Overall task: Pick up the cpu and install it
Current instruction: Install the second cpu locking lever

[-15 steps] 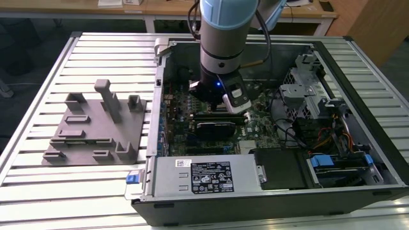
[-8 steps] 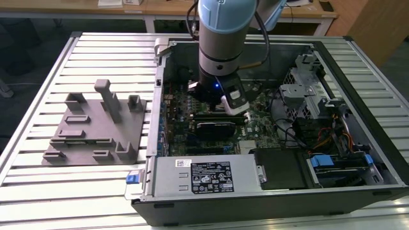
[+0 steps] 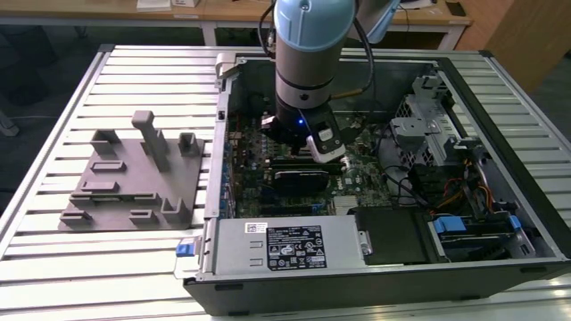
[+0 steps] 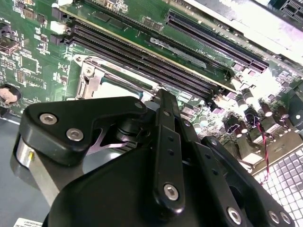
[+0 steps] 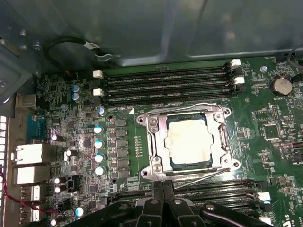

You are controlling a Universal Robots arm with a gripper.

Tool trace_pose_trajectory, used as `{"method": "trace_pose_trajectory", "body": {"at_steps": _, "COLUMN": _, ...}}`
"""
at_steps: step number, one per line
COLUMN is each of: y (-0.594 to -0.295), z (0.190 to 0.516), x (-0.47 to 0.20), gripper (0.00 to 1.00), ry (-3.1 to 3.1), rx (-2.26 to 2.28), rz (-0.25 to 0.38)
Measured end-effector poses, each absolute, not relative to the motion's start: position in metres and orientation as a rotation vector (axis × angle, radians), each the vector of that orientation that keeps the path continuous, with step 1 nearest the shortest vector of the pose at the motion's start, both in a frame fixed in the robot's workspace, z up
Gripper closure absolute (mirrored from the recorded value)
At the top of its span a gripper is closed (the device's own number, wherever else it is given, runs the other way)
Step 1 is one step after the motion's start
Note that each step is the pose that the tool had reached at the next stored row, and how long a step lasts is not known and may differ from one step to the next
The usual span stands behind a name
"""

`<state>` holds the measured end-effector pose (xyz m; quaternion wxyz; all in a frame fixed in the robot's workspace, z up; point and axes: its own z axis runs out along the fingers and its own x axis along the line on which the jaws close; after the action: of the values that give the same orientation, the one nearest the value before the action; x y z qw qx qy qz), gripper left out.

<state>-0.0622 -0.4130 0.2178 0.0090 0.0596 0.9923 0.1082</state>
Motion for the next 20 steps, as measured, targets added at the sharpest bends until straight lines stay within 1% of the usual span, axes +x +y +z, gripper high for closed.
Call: {"method": "trace_pose_trajectory", "body": {"at_steps": 20, "y": -0.4139, "z": 0.2115, "x": -0.0643, "gripper": 0.89, "ry": 3.098, "rx": 0.186, "rz": 0.352}}
